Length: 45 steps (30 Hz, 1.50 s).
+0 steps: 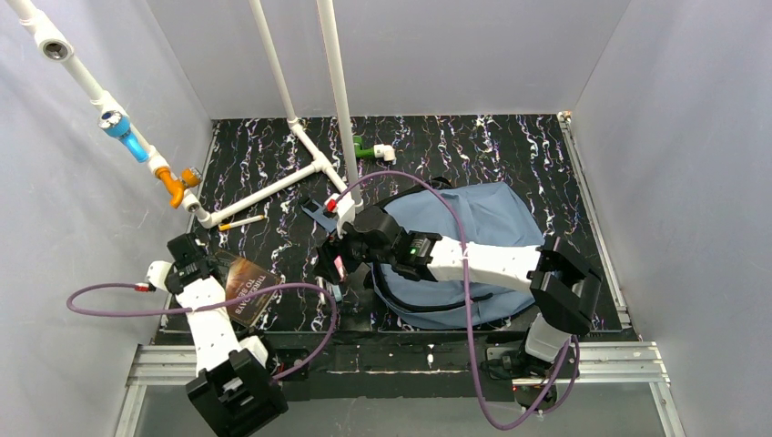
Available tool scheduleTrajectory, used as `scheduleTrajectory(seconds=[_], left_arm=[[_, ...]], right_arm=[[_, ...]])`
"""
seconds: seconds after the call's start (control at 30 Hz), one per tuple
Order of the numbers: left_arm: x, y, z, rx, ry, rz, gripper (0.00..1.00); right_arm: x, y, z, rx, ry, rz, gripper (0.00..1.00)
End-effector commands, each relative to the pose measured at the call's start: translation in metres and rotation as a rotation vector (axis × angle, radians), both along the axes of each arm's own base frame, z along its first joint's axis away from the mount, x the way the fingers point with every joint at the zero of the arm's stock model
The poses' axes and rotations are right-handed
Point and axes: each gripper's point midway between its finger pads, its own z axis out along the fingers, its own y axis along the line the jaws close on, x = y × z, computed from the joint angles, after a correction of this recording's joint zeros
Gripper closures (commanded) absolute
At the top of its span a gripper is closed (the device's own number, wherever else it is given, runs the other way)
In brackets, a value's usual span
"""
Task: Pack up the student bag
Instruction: Move the book to the center of the board.
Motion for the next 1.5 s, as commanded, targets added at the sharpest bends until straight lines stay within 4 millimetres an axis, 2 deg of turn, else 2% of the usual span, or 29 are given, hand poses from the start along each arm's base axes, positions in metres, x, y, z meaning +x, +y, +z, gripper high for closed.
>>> scheduleTrajectory(seconds=[0.0,0.2,0.4,0.5,0.53,0.57,0.6,0.67,0.77,0.87,0.9,1.13,1.27,1.47], left_arm=[[0.016,0.016,-0.008,0.049,-0.087,-0.026,0.02],[-0.002,0.019,-0.019,0.005,0.040,0.041,0.02],[0.009,-0.012,-0.067,-0.212,-0.131,0.130,0.02],[0.018,-0.015,-0.075,-0.211,-0.215,0.118,0.03],[0.019,-0.016,-0.076,-0.206,-0.236,0.117,0.06],[0.020,-0.018,-0.076,-0.204,-0.260,0.107,0.14],[0.022,-0.021,-0.076,-0.207,-0.284,0.097,0.26],[0.027,-0.030,-0.075,-0.238,-0.342,0.088,0.40],[0.027,-0.041,-0.076,-0.269,-0.377,0.079,0.74],[0.027,-0.051,-0.075,-0.304,-0.375,0.058,0.98],[0.028,-0.054,-0.074,-0.317,-0.377,0.052,1.00],[0.044,-0.070,-0.036,-0.364,-0.397,-0.038,1.00],[0.050,-0.071,-0.016,-0.344,-0.392,-0.082,1.00],[0.053,-0.072,-0.011,-0.346,-0.386,-0.095,1.00]], right_arm=[[-0.004,-0.006,0.022,0.040,-0.022,0.012,0.10],[-0.002,0.004,0.027,0.046,-0.025,0.027,0.09],[0.002,0.011,0.027,0.048,-0.018,0.024,0.09],[0.007,0.009,0.029,0.048,-0.022,0.008,0.09],[0.008,0.009,0.029,0.048,-0.023,0.005,0.09],[0.010,0.008,0.029,0.048,-0.024,-0.001,0.09],[0.011,0.006,0.028,0.047,-0.023,-0.007,0.09],[0.013,0.006,0.027,0.047,-0.019,-0.014,0.09],[0.013,0.009,0.025,0.054,-0.007,-0.016,0.09],[0.012,0.012,0.021,0.052,0.011,-0.010,0.09],[0.012,0.014,0.019,0.051,0.016,-0.008,0.09],[0.008,0.032,0.009,0.057,0.080,0.025,0.08],[0.002,0.048,-0.003,0.061,0.096,0.086,0.07],[0.001,0.063,-0.023,-0.020,-0.216,0.165,0.04]])
